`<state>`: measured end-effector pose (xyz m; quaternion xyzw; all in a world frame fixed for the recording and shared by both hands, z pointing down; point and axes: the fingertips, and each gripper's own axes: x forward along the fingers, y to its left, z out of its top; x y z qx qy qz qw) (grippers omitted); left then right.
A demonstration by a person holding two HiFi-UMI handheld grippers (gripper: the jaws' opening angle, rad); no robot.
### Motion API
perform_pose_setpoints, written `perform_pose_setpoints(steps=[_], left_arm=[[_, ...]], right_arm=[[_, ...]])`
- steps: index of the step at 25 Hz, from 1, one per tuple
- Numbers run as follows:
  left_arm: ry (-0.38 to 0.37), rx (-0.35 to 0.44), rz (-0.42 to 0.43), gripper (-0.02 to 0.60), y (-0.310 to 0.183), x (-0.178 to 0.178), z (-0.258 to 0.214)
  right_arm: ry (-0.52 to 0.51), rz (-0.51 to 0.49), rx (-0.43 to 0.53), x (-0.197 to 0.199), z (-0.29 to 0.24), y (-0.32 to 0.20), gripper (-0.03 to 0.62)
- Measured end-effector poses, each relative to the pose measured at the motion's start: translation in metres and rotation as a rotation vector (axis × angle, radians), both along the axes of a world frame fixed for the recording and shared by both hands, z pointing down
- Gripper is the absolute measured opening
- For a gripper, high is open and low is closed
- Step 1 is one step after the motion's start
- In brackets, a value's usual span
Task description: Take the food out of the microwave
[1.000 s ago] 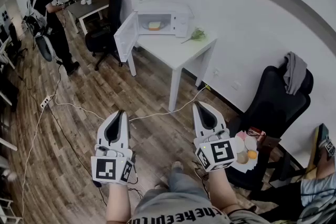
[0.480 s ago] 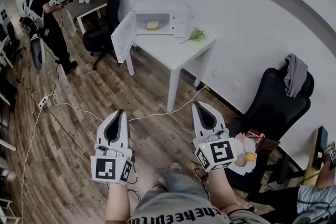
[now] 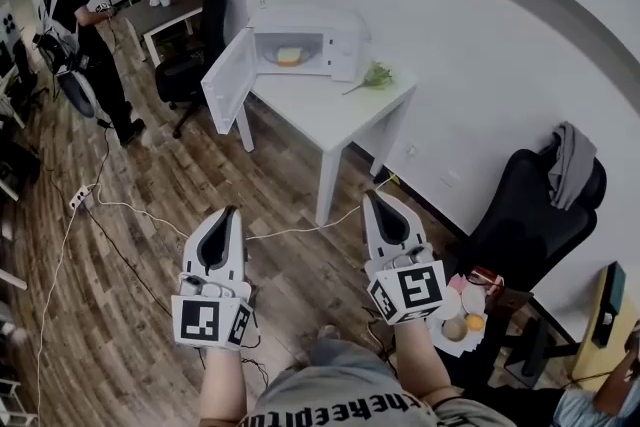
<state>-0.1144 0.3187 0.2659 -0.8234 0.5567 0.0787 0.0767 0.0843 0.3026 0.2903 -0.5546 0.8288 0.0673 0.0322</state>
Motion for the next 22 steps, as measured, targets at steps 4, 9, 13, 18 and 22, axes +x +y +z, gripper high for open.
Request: perform_pose_setpoints(steps=[4, 9, 13, 18, 22], left_arm=[[0.002, 0.014, -0.016, 0.011, -0.029, 0.014, -0.004], [0.0, 0.03, -0.021, 0.011, -0.058, 0.039, -0.007], [-0.01, 0.026, -0.012, 0.011, -0.076, 0.057, -0.006], [-0.012, 0.027, -0.004, 0.011, -0.103, 0.067, -0.006], [-0.012, 0.022, 0.006, 0.012, -0.13, 0.069, -0.002]], right_arm=[[0.009, -0.026, 0.011, 0.01, -0.003, -0.031, 0.005], [0.007, -0.05, 0.007, 0.027, -0.001, -0.061, 0.005], [-0.014, -0.056, -0.001, 0.039, 0.002, -0.079, 0.005], [-0.015, -0.06, -0.009, 0.045, 0.006, -0.102, 0.005], [-0.016, -0.053, -0.019, 0.047, 0.011, -0.127, 0.005]])
